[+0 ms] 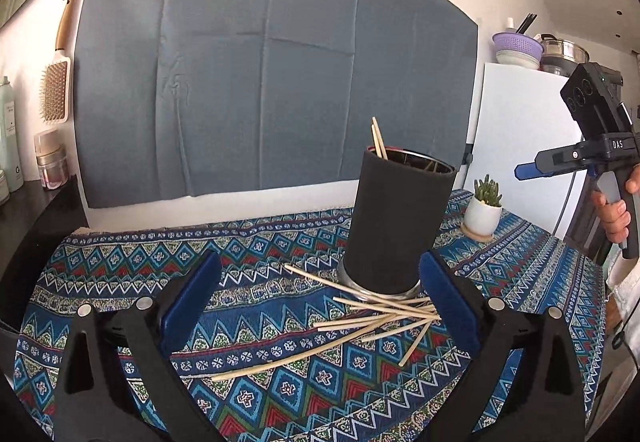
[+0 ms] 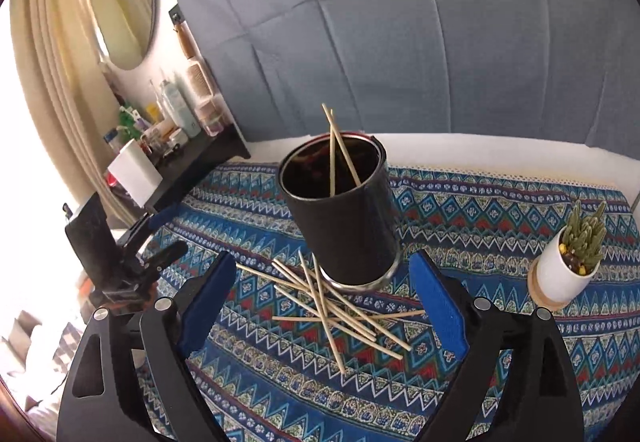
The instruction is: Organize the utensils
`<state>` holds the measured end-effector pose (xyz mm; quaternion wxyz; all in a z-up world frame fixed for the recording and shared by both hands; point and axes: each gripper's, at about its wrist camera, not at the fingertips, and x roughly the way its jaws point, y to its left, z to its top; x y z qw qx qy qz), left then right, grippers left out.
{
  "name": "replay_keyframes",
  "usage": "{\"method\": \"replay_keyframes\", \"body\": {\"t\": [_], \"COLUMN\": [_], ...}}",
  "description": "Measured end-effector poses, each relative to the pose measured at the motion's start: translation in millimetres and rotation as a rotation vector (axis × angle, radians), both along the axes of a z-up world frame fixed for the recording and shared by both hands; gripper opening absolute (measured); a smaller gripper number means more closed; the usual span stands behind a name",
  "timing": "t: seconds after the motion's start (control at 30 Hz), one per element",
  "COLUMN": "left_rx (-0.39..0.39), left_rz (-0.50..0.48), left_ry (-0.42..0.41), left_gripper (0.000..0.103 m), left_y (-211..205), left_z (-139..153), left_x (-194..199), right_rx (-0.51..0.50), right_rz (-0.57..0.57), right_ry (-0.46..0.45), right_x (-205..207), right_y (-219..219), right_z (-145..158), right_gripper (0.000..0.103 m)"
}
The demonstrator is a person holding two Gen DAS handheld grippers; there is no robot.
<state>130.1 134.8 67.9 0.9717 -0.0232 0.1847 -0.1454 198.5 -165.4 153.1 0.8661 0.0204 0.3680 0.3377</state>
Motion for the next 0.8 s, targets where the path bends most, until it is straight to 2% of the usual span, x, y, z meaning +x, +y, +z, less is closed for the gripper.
{"method": "replay_keyframes", "body": {"t": [0.1,0.23,0.37,0.53,0.63,0.8], "left_rx": [-0.013,0.029,0.102,0.111,0.101,0.121], "left_rz": [-0.022,-0.058,-0.081,-0.090,-0.094,-0.079], "left_ry": [0.061,0.143,0.168,0.233,0.238,0.291], "left_gripper": [0.097,0.097,0.097,0.097,0.097,0.097], "left_y": [-0.1,-6.9,-14.7,-15.2,-13.7,-15.3], "left_z": [-16.4,-28.5,-36.7,-47.3,-47.0,-48.3], "left_x": [9.9,19.3,22.0,26.6,25.4,32.1], "right_rx": [-0.033,-0.064,-0.091,-0.124,-0.136,-0.173], "right_rz": [0.001,0.016,0.028,0.033,0.049,0.073], "right_ry": [0.044,0.093,0.140,0.184,0.203,0.227], "right_x": [5.8,12.8,20.7,28.1,31.2,35.7], "right_y": [8.0,20.6,32.8,47.5,56.2,73.5], "right_z": [-20.4,-45.1,-67.6,-89.0,-99.6,-113.6], "right_gripper": [0.084,0.084,0.084,0.084,0.083,0.078]}}
